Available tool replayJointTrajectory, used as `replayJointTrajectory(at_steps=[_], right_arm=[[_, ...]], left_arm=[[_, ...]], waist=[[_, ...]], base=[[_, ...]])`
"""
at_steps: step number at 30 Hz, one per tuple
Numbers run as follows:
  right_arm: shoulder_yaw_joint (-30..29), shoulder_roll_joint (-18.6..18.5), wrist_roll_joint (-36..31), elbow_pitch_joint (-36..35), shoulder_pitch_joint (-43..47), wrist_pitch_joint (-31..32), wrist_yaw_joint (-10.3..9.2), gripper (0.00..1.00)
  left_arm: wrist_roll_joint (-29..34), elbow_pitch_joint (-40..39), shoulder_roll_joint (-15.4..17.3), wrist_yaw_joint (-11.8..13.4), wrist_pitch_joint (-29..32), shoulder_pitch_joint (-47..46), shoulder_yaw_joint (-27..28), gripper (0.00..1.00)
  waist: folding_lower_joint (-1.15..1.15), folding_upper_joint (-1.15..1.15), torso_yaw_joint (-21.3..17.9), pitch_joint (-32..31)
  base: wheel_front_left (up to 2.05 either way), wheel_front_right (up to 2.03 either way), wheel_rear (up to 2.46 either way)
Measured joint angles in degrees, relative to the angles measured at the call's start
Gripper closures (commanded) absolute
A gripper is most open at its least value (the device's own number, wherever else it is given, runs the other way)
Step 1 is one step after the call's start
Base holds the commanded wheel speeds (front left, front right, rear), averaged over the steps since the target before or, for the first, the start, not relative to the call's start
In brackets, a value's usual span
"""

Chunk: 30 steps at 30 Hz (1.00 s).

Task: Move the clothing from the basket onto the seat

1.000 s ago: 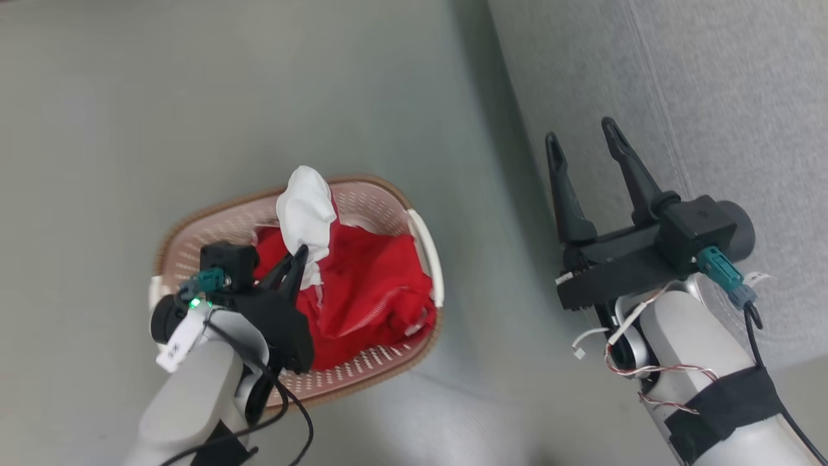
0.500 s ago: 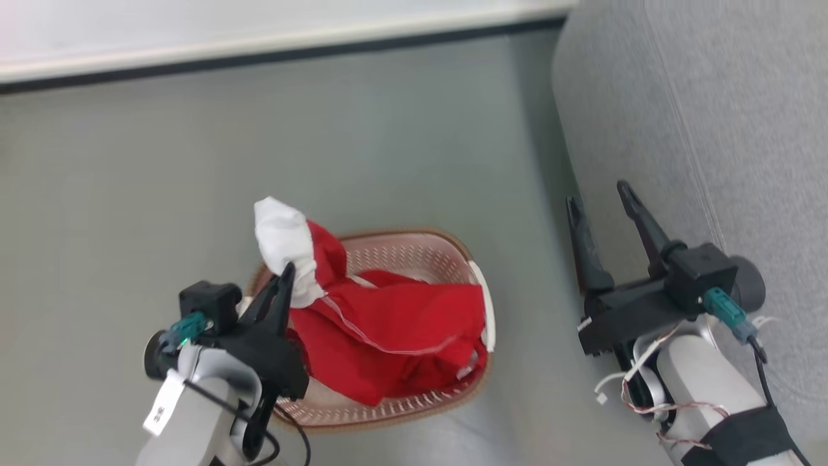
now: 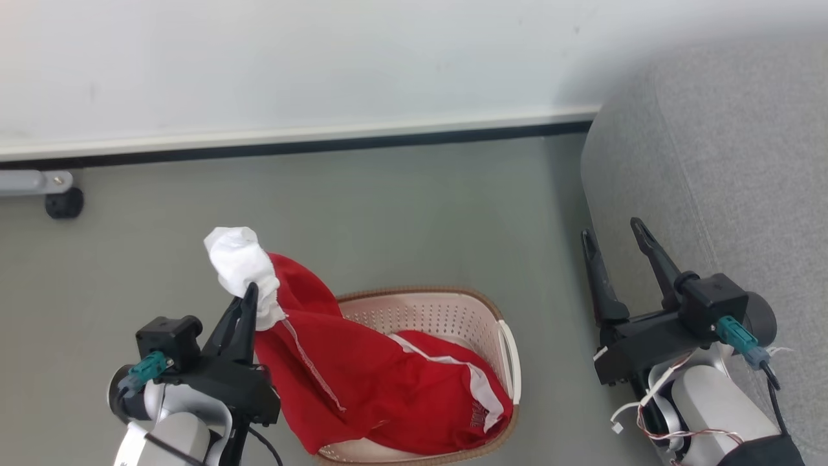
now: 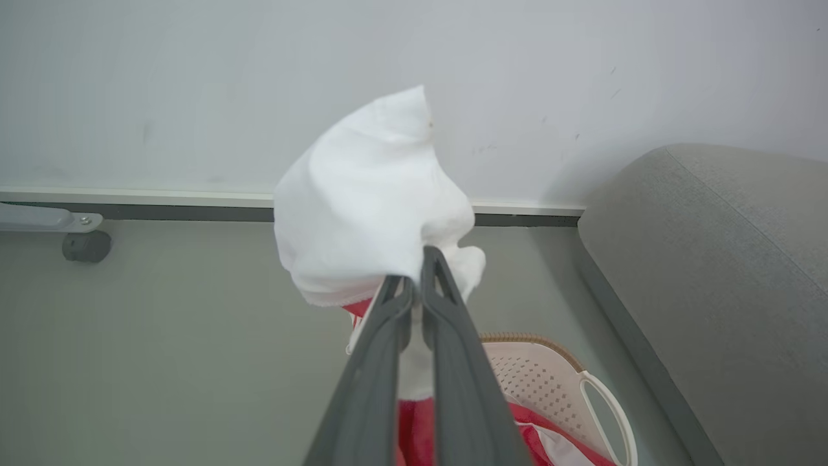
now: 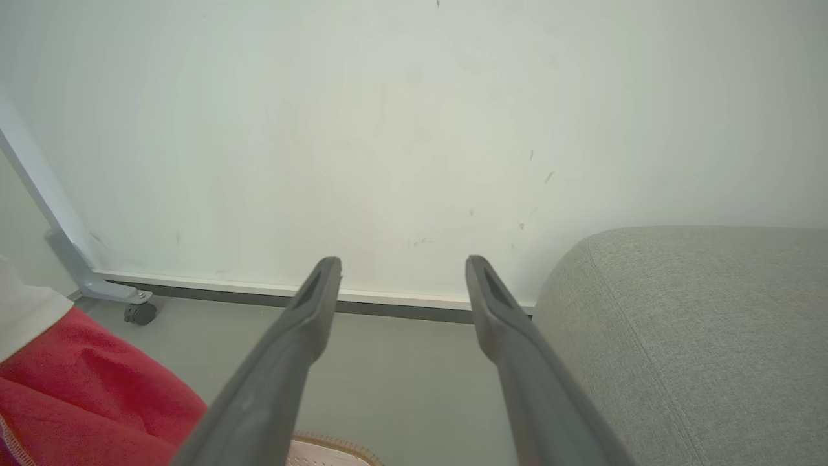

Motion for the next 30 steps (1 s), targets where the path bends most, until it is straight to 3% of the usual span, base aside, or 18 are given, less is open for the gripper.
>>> replayJointTrajectory(at_steps=[16,30], right_arm=[[0.29,-0.87,0.66,-2.09,5.90,0.64,0.23,0.00],[0.90,-1.05,1.23,-4.95,8.95,2.54,-0.01,0.00]], left_arm=[[0.54,-15.21,1.65,1.45,-0.05,4.98,2.05,1.00],[1.96,-26.46,0.63,0.58,0.59,4.37,-2.10,1.00]], waist=[[0.00,0.00,1.68,-7.73],[0.01,0.01,1.17,-9.96]], base=[[0.00,0.00,0.00],[0.00,0.00,0.00]])
